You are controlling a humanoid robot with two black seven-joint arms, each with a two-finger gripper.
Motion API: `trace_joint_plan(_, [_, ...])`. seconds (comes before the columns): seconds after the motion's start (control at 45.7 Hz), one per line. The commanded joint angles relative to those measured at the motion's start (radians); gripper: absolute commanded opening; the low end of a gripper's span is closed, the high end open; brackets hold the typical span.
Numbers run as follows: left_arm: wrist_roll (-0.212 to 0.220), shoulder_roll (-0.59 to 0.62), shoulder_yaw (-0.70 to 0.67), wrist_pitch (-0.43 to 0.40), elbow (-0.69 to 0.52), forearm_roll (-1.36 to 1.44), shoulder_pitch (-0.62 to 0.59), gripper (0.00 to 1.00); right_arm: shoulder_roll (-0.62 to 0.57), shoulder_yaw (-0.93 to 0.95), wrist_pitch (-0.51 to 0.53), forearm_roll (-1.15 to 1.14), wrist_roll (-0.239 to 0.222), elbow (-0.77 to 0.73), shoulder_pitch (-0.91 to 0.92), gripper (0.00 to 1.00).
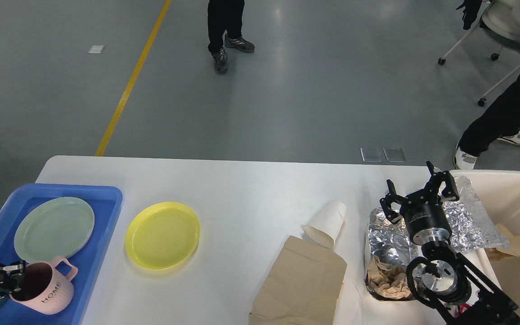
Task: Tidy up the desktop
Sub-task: 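Lift the pink mug and lower it onto the blue tray, then open the left gripper and raise it off the mug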
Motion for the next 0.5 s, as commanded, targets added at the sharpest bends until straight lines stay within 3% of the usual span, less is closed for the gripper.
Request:
trace_joint_plan(0.0, [0.007,-0.013,0.015,0.002,-0.009,-0.010,0.003,0.82,0.000,0.000,-0.002,0.000,0.000,0.000,0.000,1.00])
trace_joint_plan(0.262, [0.012,0.000,0.033,-0.014,-0.014,-0.011,-0.010,0.90,0.000,0.000,0.000,0.000,0.000,0.000,0.000,1.00])
trace_joint_plan(0.481, [0.010,0.020,0.121,-0.121,-0.037,-0.011,-0.146,0.92,0.000,0.000,0.000,0.000,0.000,0.000,0.000,1.00])
